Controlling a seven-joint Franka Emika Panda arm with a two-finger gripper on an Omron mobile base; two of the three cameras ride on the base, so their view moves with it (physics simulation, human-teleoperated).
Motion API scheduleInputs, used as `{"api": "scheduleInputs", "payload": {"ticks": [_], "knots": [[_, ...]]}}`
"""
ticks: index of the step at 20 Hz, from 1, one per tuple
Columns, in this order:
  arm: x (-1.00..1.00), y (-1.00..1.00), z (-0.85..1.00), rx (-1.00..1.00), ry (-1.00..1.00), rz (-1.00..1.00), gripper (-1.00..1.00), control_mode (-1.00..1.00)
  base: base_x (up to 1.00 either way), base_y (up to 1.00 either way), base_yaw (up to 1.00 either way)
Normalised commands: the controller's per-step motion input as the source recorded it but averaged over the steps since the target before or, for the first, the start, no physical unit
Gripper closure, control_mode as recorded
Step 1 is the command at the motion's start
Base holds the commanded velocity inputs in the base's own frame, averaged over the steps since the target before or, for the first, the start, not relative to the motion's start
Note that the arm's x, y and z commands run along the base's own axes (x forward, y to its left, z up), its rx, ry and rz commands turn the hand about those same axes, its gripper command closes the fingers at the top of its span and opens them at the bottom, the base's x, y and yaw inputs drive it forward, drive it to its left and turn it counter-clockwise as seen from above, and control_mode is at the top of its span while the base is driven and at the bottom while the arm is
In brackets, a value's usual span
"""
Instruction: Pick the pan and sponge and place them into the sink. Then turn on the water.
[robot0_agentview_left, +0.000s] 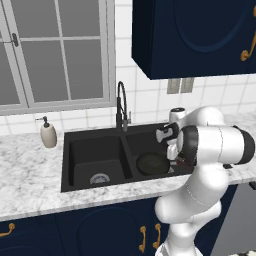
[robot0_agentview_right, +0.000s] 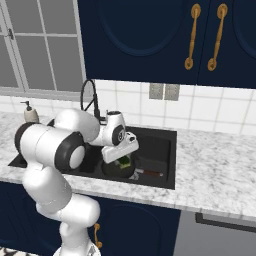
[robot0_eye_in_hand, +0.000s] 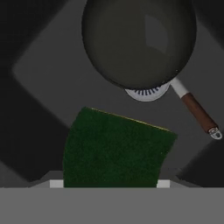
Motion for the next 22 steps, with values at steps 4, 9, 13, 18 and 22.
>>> {"api": "scheduleInputs", "payload": {"ticks": [4, 9, 13, 18, 22], "knots": [[0.08, 0.80, -0.24, 0.00, 0.00, 0.00, 1.00, -1.00, 0.00, 0.00, 0.00], [0.20, -0.02, 0.00, 0.02, 0.02, 0.00, 1.00, -1.00, 0.00, 0.00, 0.00], [0.43, 0.00, -0.12, 0.07, 0.03, 0.00, 1.00, -1.00, 0.00, 0.00, 0.00], [0.38, 0.00, -0.28, 0.07, 0.00, 0.00, 1.00, -1.00, 0.00, 0.00, 0.00], [0.23, 0.00, -0.51, 0.01, 0.00, 0.00, 1.00, -1.00, 0.00, 0.00, 0.00]]}}
